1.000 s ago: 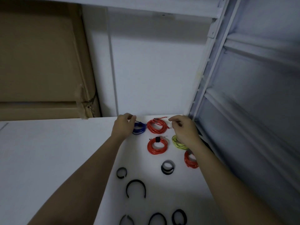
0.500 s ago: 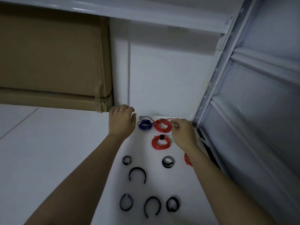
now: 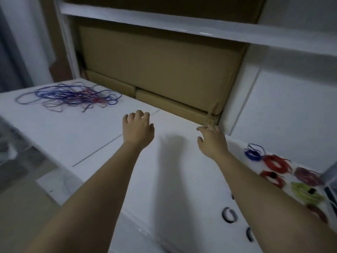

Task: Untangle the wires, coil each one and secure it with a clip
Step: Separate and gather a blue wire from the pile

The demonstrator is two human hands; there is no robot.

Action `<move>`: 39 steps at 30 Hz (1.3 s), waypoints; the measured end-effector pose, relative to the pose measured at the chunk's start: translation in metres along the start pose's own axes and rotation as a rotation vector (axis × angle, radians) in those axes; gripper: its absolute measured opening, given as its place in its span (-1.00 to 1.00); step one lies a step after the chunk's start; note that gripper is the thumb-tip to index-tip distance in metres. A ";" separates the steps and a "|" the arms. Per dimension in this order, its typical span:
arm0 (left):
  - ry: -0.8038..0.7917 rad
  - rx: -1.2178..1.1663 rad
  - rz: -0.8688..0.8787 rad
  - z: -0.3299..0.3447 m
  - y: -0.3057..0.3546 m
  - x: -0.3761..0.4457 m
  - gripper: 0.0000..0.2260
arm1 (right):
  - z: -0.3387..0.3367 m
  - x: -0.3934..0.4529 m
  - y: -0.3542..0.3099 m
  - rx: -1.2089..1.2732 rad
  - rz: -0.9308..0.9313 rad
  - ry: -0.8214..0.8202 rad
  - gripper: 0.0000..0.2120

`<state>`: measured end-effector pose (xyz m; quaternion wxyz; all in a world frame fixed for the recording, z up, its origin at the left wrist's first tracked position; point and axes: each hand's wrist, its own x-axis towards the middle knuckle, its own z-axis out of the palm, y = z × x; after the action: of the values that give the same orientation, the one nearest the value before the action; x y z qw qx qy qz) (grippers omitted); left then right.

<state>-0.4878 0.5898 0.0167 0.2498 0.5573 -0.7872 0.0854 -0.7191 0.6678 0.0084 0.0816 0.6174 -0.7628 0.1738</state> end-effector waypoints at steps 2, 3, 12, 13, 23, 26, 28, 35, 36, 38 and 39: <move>0.004 0.028 -0.070 -0.016 -0.051 0.000 -0.63 | 0.012 0.019 -0.048 0.003 -0.081 -0.032 -0.62; 0.005 0.045 -0.103 -0.023 -0.077 0.001 -0.62 | 0.017 0.030 -0.074 0.007 -0.122 -0.036 -0.61; 0.019 0.060 -0.312 -0.064 -0.296 0.039 -0.63 | 0.079 0.129 -0.305 0.061 -0.291 -0.037 -0.62; 0.009 0.055 -0.326 -0.066 -0.317 0.044 -0.63 | 0.085 0.139 -0.328 0.061 -0.290 -0.046 -0.62; -0.031 0.045 -0.335 -0.044 -0.492 0.116 -0.64 | 0.151 0.236 -0.485 0.105 -0.341 -0.090 -0.62; -0.021 0.001 -0.325 -0.025 -0.528 0.144 -0.66 | 0.171 0.268 -0.515 0.182 -0.347 -0.066 -0.62; -0.020 -0.020 -0.306 -0.009 -0.550 0.160 -0.65 | 0.189 0.288 -0.533 0.247 -0.365 -0.031 -0.64; -0.079 -0.061 -0.266 0.032 -0.611 0.234 -0.65 | 0.238 0.367 -0.587 0.285 -0.411 -0.018 -0.68; -0.099 -0.069 -0.259 0.038 -0.617 0.244 -0.65 | 0.243 0.378 -0.595 0.240 -0.401 -0.050 -0.67; -0.138 -0.089 -0.236 0.049 -0.630 0.260 -0.66 | 0.251 0.399 -0.609 0.082 -0.334 -0.158 -0.59; -0.163 -0.099 -0.223 0.055 -0.635 0.266 -0.67 | 0.255 0.408 -0.615 0.017 -0.284 -0.232 -0.54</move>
<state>0.0129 0.1134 0.0082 0.2201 0.6333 -0.7414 -0.0272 -0.1907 0.0930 0.0113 0.0118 0.7356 -0.6707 0.0946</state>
